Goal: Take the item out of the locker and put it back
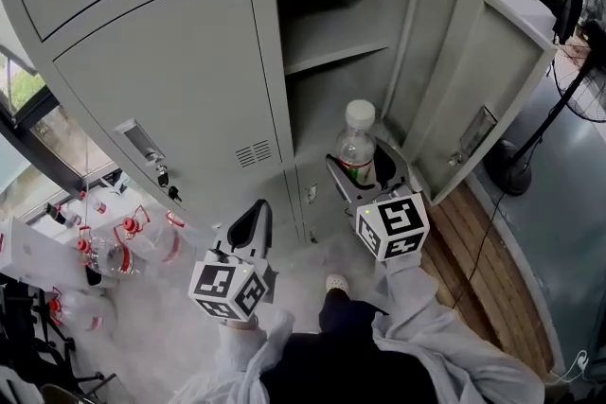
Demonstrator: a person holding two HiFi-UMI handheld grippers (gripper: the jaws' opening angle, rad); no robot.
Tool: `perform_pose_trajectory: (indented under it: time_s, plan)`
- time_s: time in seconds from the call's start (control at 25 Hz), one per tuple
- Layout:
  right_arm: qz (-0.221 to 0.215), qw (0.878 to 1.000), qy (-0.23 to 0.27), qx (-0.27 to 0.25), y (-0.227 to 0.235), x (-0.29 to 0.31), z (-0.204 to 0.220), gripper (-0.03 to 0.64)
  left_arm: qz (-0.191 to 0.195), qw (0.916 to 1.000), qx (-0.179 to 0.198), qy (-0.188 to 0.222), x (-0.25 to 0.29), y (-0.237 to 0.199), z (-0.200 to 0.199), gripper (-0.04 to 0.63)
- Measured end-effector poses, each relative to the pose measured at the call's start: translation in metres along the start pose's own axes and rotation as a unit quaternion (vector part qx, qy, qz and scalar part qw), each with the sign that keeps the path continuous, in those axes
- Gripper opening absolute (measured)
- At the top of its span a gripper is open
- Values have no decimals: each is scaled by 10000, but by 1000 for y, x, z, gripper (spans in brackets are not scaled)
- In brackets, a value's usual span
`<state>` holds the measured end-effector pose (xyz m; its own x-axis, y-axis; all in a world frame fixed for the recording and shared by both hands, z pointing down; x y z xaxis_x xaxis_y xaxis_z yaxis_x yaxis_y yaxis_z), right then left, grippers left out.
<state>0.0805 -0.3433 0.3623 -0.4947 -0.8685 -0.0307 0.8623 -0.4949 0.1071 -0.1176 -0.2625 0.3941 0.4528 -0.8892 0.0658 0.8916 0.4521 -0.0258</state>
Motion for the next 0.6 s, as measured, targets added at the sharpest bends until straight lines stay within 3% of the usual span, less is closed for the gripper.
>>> perform_pose_trajectory:
  time_s: [0.28, 0.6]
  plan:
    - [-48, 9993, -362, 126, 31, 57, 13, 311, -189, 9998, 32, 27, 20, -9, -5, 8]
    - [11, 10000, -60, 34, 50, 99, 8, 311, -339, 9994, 69, -33, 29, -16, -6, 8]
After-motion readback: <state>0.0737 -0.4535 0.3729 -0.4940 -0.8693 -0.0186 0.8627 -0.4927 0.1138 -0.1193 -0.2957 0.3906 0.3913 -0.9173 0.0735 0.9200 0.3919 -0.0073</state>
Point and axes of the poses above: the fingertips, and each gripper's own axes: x forward along the fingers, y to its right, z out of its underside, the point moved 5 cm from there along -x, backward along the fingers, and after that the axes turned 10 degrees about x, right-handed, at the moved point
